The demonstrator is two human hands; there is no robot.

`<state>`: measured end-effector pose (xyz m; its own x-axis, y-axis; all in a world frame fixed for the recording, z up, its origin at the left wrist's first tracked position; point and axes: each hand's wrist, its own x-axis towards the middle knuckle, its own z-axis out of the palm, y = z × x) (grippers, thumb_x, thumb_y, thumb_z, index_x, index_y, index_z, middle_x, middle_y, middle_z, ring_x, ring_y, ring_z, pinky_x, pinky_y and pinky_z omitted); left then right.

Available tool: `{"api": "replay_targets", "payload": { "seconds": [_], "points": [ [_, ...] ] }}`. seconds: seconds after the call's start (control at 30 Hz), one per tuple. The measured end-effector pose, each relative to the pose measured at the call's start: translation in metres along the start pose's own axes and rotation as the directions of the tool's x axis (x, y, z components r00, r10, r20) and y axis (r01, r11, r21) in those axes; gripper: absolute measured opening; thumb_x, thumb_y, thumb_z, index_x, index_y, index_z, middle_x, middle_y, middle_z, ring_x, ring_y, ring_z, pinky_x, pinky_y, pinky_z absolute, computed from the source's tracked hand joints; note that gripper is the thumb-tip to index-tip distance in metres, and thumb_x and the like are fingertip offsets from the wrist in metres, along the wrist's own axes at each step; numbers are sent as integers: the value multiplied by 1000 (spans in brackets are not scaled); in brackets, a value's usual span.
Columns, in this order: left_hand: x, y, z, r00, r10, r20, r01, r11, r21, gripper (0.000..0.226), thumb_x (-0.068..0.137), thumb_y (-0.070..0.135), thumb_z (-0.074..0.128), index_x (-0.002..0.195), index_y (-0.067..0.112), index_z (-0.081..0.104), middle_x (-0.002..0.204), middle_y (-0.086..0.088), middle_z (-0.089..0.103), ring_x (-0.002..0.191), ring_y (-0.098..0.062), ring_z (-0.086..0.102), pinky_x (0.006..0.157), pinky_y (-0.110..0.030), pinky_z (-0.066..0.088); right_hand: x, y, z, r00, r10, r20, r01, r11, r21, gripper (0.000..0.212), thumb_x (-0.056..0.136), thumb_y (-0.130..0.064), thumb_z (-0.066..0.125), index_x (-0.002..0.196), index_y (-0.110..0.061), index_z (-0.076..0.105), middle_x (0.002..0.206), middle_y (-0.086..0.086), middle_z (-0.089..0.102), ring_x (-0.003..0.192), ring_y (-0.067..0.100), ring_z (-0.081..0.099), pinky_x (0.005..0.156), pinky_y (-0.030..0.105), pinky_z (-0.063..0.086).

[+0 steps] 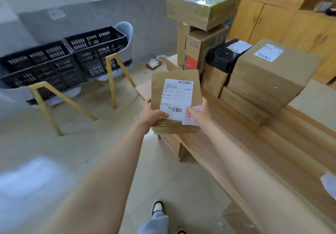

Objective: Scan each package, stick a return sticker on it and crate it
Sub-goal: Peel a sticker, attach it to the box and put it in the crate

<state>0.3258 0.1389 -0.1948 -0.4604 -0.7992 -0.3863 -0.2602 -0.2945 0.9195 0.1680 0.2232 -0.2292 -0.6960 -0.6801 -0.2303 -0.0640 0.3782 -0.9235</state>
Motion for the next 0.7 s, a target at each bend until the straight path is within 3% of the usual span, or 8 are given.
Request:
{"api": "replay_targets", "payload": {
  "seconds": [0.13,0.27,0.4,0.7],
  "points": [
    [-9,-5,-52,993,17,-113,-22,999,-46,95,71,-5,75,145,16,20,126,-3,53,103,-18,55,71,-25,47,-2,-18,51,991,-60,123,61,998,-3,82,71,-28,66,143,-21,28,124,-7,47,116,19,50,101,41,42],
    [-15,-12,-103,972,13,-235,-36,995,-93,94,71,-6,75,145,14,20,125,-2,51,105,-18,54,74,-25,47,0,-35,107,970,-66,233,76,996,-37,98,54,-44,59,143,-23,26,132,1,50,119,24,52,101,45,44],
    [-12,-18,-159,942,1,-336,-45,991,-122,96,69,-5,76,145,14,20,133,-6,49,112,-21,54,84,-31,47,4,-57,165,942,-104,320,135,988,-78,93,52,-46,58,138,-21,33,128,2,53,115,25,55,98,47,46],
    [22,3,-281,887,16,-462,-93,985,-144,98,69,-5,76,146,14,19,135,-7,48,116,-23,52,87,-31,46,36,-116,302,883,-191,429,232,972,-45,95,51,-50,60,137,-22,31,129,0,55,116,23,56,96,50,48]
  ]
}}
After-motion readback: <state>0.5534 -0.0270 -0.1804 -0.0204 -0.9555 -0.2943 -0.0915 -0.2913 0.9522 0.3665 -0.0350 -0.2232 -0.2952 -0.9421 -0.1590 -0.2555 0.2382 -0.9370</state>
